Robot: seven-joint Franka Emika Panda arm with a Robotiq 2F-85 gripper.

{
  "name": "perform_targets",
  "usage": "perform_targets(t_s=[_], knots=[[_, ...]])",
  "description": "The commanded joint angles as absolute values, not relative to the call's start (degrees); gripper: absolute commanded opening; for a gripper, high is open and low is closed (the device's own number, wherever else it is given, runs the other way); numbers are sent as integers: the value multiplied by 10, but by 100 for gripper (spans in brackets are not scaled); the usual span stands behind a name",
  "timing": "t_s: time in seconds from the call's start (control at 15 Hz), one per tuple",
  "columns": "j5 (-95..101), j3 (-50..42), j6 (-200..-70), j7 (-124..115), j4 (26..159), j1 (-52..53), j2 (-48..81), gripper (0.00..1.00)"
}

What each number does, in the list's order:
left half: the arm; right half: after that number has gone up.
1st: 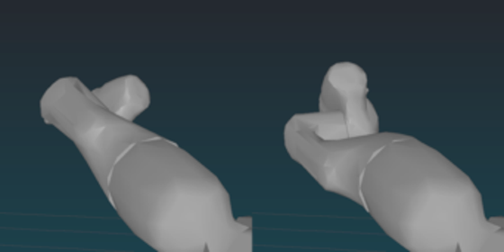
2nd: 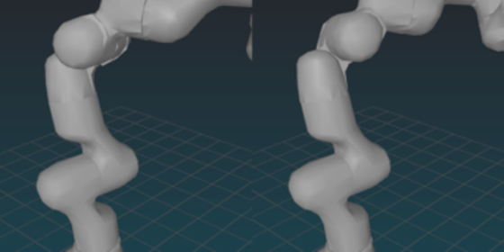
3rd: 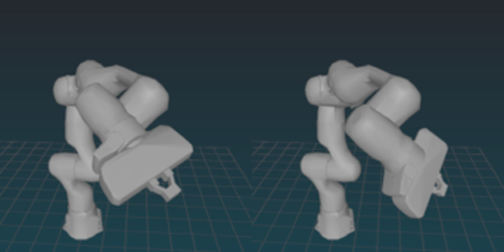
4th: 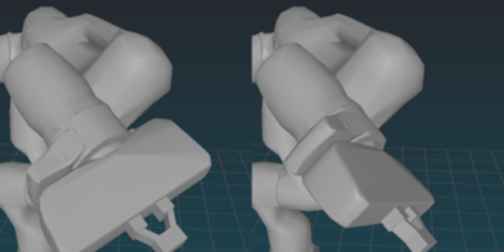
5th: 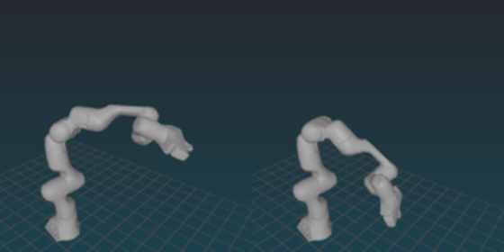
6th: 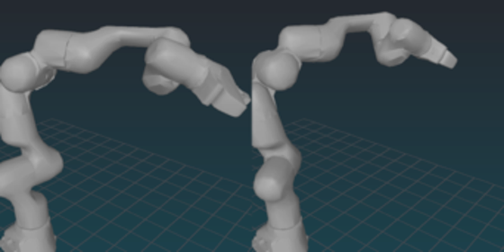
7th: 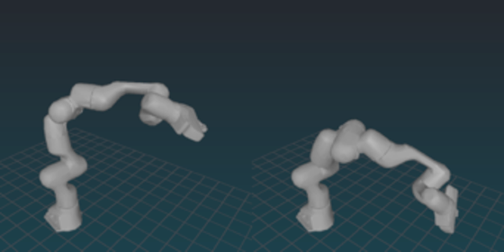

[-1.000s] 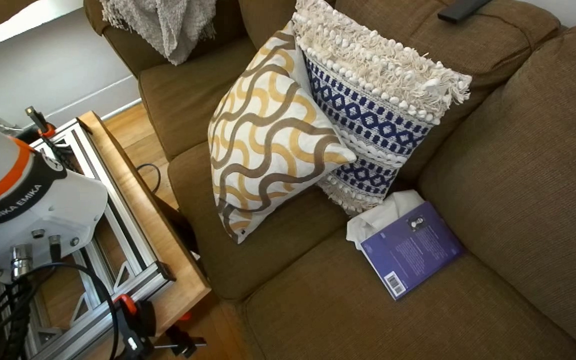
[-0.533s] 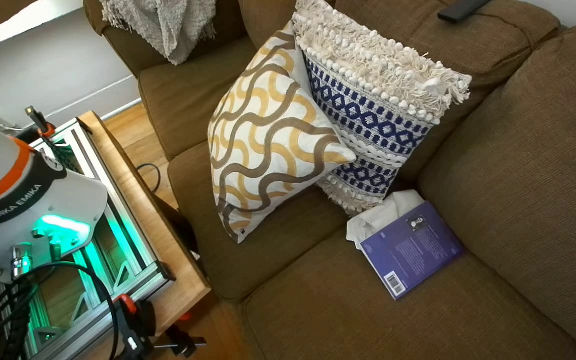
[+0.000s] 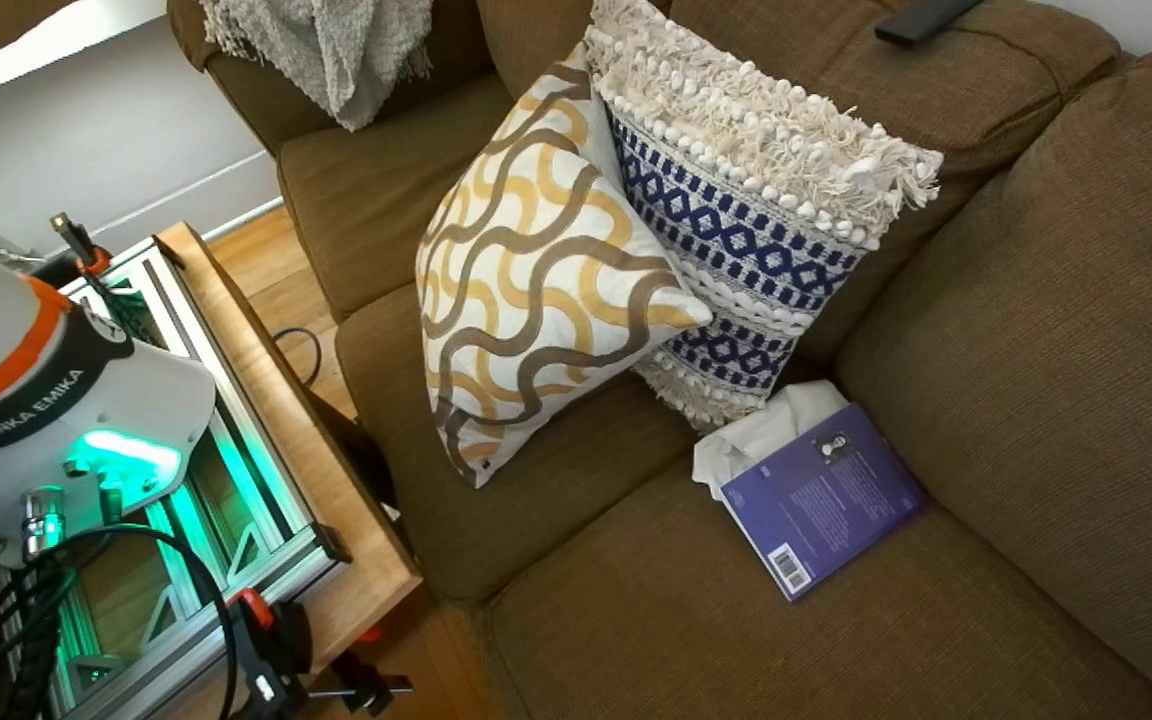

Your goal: Put the big pillow on top of the small two pillows

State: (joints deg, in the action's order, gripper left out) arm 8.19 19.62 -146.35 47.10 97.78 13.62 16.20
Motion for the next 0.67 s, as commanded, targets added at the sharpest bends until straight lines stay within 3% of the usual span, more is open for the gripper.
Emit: perform_targets(t_s=[0.0,0.6], knots=[[43,198,-1429,531,1021,109,68,2],[72,96,-1411,480,1131,77,-95,2]])
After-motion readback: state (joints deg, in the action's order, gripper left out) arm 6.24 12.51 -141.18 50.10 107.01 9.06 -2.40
